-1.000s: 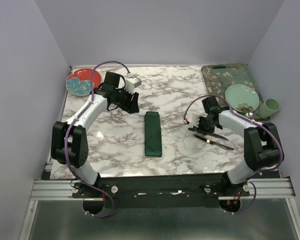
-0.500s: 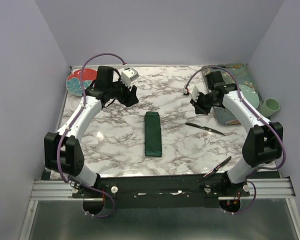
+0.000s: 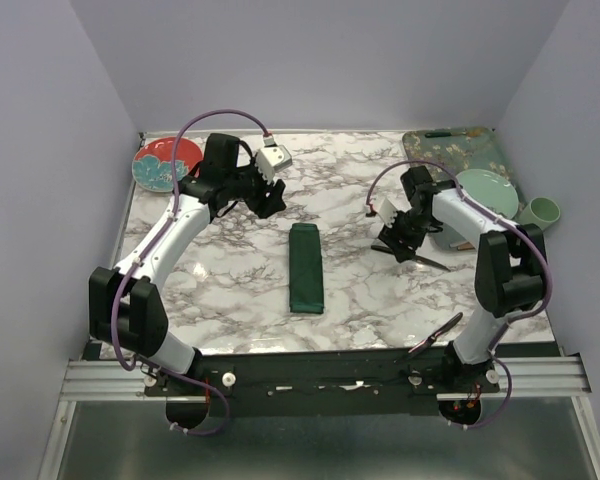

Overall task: Fold the napkin into a case and place the utensils inside
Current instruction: Pick up the knife from the corner of the board.

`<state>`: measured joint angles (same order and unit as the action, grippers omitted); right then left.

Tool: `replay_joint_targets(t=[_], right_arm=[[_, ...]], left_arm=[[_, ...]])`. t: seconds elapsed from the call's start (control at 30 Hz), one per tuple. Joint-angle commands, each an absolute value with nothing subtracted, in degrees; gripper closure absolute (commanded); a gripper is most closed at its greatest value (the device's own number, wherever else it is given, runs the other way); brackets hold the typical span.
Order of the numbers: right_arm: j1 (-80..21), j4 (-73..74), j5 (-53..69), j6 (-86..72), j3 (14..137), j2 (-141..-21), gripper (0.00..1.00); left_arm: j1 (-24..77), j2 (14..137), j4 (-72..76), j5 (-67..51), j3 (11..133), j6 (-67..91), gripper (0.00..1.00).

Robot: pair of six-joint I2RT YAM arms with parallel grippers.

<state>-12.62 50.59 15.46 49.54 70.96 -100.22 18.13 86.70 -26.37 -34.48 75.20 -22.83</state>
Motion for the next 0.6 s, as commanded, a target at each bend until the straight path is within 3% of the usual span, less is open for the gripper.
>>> replay_joint_targets(t=[0.0, 0.47, 0.57], right_arm=[[-12.22, 44.4, 10.81, 51.59, 68.39, -103.18, 0.41], [-12.66, 37.44, 8.08, 54.76, 64.68, -105.38, 0.57], [-12.83, 39.9, 8.61, 55.89, 65.91, -106.61, 0.65]], left_arm=[[18.46, 87.28, -27.51, -33.84, 74.36, -22.32, 0.34], [18.46, 88.68, -27.51, -32.26, 75.06, -21.09, 0.34], [18.46, 89.47, -27.33, -32.34, 75.85, -20.92, 0.34]])
